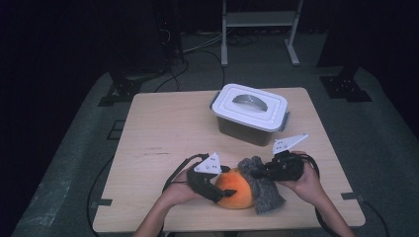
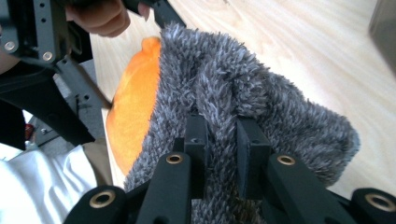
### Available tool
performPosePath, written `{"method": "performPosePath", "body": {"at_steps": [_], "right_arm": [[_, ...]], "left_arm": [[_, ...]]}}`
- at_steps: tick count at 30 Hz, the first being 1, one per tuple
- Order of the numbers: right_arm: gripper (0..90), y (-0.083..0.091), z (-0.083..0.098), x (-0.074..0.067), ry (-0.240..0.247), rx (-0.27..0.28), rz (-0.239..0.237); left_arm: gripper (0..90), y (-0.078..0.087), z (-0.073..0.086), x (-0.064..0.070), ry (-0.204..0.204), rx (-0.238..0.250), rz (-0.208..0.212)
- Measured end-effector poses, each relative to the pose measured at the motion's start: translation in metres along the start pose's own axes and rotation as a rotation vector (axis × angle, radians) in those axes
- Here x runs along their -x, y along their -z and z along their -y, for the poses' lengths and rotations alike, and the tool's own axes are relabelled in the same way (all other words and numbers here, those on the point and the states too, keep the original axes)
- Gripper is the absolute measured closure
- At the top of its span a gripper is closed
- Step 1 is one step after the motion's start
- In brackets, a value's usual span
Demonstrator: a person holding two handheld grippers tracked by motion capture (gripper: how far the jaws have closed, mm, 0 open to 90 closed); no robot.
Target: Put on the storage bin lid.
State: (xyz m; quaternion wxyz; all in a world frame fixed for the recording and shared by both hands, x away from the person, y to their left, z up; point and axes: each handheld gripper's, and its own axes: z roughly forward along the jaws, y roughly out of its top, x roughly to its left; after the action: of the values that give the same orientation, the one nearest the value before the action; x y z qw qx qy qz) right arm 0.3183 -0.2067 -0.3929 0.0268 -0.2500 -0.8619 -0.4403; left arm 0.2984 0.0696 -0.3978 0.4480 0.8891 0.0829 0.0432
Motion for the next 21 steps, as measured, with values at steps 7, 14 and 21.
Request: {"method": "performPosePath", "body": {"at_steps": [7,14,21], "right_arm": [[76.4,-0.001,0.007,-0.008,0.005,-0.032,-0.031],[76.4,0.0,0.012,-0.015,0.014,-0.044,-0.047],[76.4,-0.005,0.011,-0.019,0.011,-0.03,-0.058]], "left_arm": [[25.5,-0.003,0.002,-0.002,0.002,-0.024,0.006],[29.4,0.002,0.007,-0.009,0.022,-0.018,-0.044],[29.6,0.009,0.006,-0.01,0.029,0.003,-0.067]]}}
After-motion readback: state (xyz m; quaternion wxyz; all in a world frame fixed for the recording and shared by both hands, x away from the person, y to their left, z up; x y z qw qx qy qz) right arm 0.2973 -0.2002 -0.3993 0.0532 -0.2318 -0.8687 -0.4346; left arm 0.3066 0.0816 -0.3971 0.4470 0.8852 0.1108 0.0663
